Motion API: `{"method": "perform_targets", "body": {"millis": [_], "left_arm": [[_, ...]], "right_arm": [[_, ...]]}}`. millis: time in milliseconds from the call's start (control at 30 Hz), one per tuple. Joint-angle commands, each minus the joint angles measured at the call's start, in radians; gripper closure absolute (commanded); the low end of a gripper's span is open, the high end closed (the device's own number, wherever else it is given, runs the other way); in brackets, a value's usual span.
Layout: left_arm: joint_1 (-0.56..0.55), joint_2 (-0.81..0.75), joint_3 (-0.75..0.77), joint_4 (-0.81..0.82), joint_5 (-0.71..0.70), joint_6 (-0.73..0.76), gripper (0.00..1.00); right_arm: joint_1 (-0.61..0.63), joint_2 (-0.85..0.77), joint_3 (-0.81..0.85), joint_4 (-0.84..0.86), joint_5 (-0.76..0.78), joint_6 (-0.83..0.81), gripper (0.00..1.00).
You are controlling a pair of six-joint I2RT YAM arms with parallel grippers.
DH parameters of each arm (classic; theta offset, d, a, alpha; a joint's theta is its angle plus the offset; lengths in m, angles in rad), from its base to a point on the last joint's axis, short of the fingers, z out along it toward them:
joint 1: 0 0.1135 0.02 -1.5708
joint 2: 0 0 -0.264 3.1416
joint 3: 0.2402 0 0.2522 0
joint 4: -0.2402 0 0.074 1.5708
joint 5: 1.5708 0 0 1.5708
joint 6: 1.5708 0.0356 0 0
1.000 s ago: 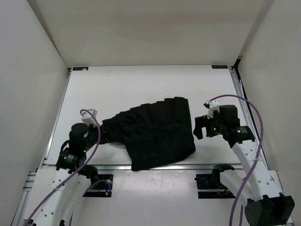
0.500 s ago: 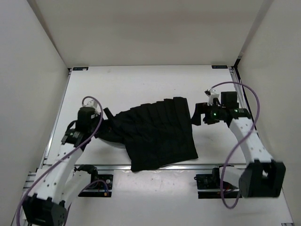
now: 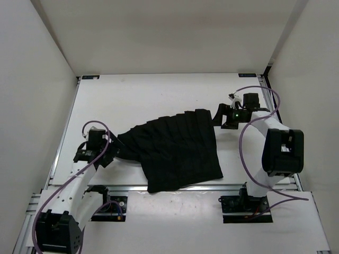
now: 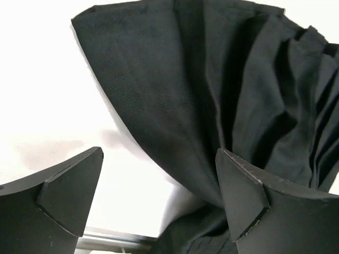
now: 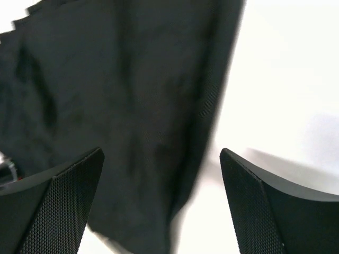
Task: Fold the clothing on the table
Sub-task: Flatten the skirt out
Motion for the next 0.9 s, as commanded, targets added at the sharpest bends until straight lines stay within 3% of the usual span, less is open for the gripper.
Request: {"method": "perform_targets", "body": {"millis": [0,467,567,633,700,733,867], "left_arm": [[-0.004,0.047,-0.037,0.092,-0.019,-0.043,0.02],[0.002,0.272,-0.043,0.25,-0.099,-0.099,0.03],[0.032,0.274,-0.06,0.328,-0.091,-0.089,0.26],[0.028,0.289,-0.06,0.444,-0.073,-0.057,0.68],[0.032,0.326,-0.017,0.472,-0.077,0.0,0.93],[0.028,0.359,0.025,0.492,-0.079,0.018,1.0],[0.011,0.493,0.252,0.501,-0.09,0.213,1.0]], "right_arm": [[-0.019,0.063,0.052,0.036,0.052,-0.04,0.05],[-0.014,0.325,0.278,-0.011,0.072,-0.093,0.08],[-0.008,0.31,0.243,0.001,0.072,-0.108,0.1],[-0.006,0.292,0.206,0.004,0.054,-0.076,0.09],[-0.006,0.241,0.155,0.003,0.028,-0.05,0.1],[-0.003,0.233,0.142,0.004,0.025,-0.05,0.09],[-0.011,0.213,0.126,0.001,-0.011,-0.061,0.1]]}}
